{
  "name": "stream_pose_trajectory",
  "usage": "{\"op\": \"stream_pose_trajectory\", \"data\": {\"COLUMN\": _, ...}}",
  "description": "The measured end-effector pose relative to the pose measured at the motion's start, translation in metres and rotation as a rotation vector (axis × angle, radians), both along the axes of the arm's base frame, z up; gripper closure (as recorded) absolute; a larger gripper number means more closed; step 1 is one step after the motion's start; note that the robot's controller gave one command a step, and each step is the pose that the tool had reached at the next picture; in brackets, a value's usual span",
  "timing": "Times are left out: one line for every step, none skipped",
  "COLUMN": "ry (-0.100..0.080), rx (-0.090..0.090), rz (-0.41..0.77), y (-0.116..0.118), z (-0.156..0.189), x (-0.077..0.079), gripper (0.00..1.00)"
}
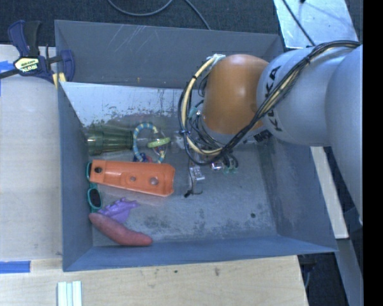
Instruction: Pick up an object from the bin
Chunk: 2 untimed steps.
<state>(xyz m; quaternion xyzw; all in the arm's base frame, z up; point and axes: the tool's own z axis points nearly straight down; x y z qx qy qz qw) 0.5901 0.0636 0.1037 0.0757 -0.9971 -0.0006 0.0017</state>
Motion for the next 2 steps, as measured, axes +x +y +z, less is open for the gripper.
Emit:
{"op": "stream_pose_trajectory", "data": {"ry": -0.008, "rx": -0.002, "rz": 0.048, "y": 0.062, "z": -0.001, "x": 0.01, "gripper": 0.0}}
{"op": "stream_pose_trajectory", "data": {"ry": -0.006, "rx": 0.002, "rz": 0.012, "y": 0.081, "z": -0.03, "x": -0.002, "gripper": 0.0}}
